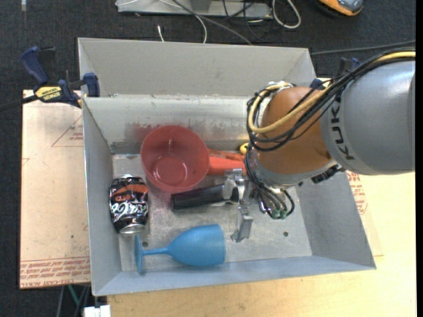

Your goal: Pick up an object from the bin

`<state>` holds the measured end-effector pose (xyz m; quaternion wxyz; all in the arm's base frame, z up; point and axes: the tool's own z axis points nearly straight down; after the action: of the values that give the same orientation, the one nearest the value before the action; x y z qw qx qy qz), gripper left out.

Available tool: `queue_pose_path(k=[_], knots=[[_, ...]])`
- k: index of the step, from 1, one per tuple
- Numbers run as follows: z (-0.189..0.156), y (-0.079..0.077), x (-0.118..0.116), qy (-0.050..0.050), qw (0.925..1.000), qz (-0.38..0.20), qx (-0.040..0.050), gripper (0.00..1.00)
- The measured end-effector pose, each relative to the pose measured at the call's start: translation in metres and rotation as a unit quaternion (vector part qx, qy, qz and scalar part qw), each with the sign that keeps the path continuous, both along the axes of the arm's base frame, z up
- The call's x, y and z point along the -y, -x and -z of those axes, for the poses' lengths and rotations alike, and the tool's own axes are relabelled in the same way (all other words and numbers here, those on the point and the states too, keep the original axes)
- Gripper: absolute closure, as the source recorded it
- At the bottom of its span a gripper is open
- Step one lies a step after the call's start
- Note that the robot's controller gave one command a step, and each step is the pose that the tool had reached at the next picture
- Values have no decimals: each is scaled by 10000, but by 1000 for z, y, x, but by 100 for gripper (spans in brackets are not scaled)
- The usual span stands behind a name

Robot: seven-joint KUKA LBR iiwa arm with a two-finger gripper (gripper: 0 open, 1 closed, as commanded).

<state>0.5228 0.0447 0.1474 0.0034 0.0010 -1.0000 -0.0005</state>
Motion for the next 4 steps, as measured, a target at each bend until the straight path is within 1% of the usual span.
queue_pose_path(k=[1, 2, 3, 4], knots=[[-3, -2, 0, -2, 10000, 11, 37, 0], [77, -58, -18, -9, 9997, -261, 36, 0], [-1, -65, -26, -8, 9970, -766, 130, 0], [70, -55, -19, -8, 9994, -359, -18, 0]])
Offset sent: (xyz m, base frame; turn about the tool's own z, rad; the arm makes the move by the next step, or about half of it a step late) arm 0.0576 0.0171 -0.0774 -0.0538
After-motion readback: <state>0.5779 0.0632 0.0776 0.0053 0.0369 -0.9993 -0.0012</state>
